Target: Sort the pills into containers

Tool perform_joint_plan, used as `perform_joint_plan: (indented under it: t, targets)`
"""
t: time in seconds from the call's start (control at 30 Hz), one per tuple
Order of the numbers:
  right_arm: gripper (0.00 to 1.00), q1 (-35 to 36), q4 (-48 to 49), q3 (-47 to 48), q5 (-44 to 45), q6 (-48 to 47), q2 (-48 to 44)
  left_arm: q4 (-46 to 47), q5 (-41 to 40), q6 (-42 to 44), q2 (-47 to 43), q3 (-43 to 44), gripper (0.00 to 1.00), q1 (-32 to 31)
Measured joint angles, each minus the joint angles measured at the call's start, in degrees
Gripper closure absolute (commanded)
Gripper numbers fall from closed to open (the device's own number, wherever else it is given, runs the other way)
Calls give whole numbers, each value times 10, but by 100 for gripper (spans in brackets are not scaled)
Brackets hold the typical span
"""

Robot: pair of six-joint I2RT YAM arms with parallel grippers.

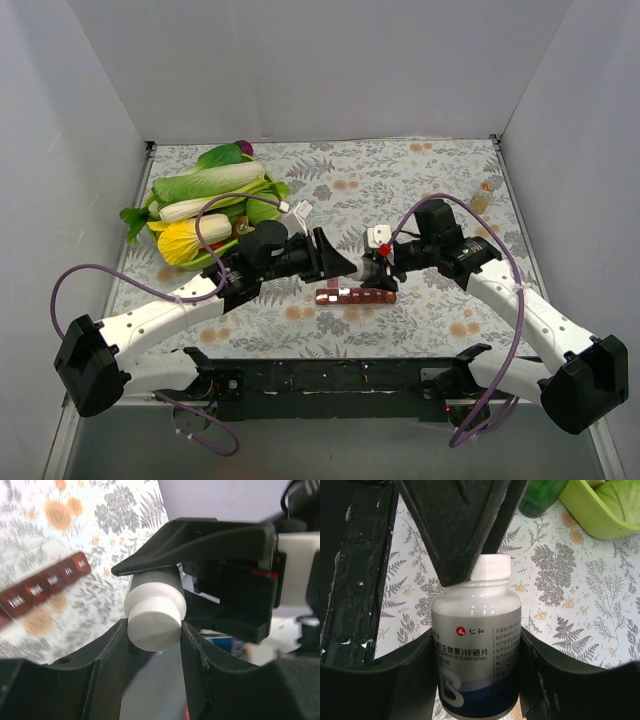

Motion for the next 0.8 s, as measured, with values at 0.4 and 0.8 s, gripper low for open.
perform_joint_plan:
  t: [0.4,0.8]
  targets:
    - [99,-4,16,-17,28,8,-8,-86,15,-258,57,69,2,21]
    - [99,-5,-9,-17,2,-2,-7,-48,107,78,-86,-19,2,75]
